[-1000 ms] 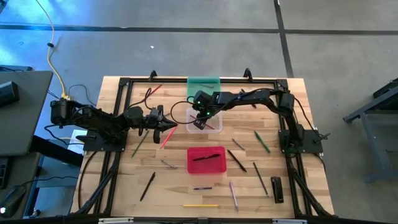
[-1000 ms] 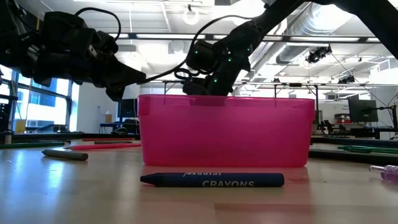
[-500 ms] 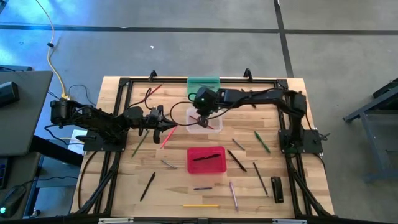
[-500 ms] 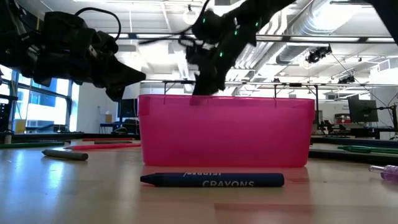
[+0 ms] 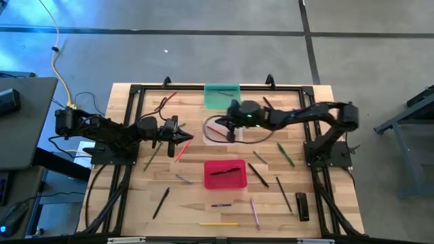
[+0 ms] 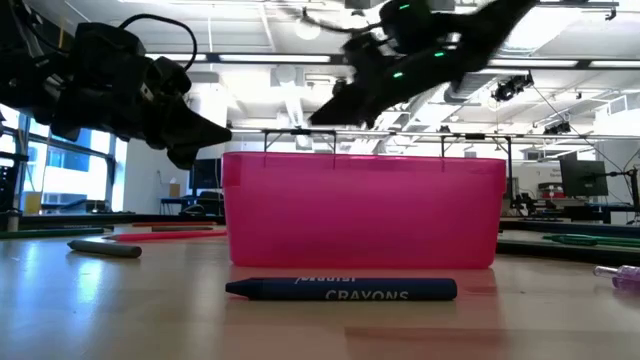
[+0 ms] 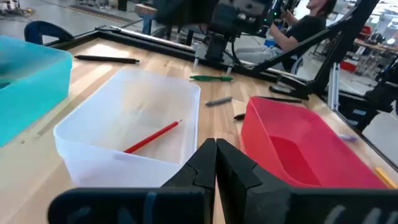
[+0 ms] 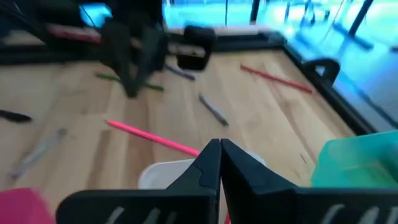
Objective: Sort crayons/erasers/pens/pencils in bins
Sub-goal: Put the left black pen into the red bin
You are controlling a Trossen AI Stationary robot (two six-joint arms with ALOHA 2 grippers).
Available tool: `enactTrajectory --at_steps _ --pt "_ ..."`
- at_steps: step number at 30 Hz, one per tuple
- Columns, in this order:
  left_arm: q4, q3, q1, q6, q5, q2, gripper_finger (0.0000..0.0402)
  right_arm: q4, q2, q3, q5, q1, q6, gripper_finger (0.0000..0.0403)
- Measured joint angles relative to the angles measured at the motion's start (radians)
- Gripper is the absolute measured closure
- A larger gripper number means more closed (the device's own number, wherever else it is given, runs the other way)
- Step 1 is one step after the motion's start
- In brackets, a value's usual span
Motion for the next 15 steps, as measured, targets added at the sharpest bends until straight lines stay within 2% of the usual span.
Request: enactTrajectory --at_steps 5,8,12,15 --pt "-0.1 0.027 -0.001 -0.012 -0.008 -0.002 0.0401 0.201 -0.166 -0.221 0.054 -0.011 0.004 0.0403" --pt "-0.189 0.051 -0.012 -0.046 -0.053 -0.004 0.0401 0.296 -0.26 -0.336 0.084 -0.015 0.004 0.0403" --pt "-0.312 0.09 -0.045 -0.083 -0.063 -0.027 0.0401 0.342 -0.379 -0.449 0.106 -0.015 0.003 0.0403" --pt "-0.508 0.147 -0.089 -0.096 -0.113 -0.06 0.0401 0.345 -0.454 -0.508 0.13 -0.015 0.0 0.0403"
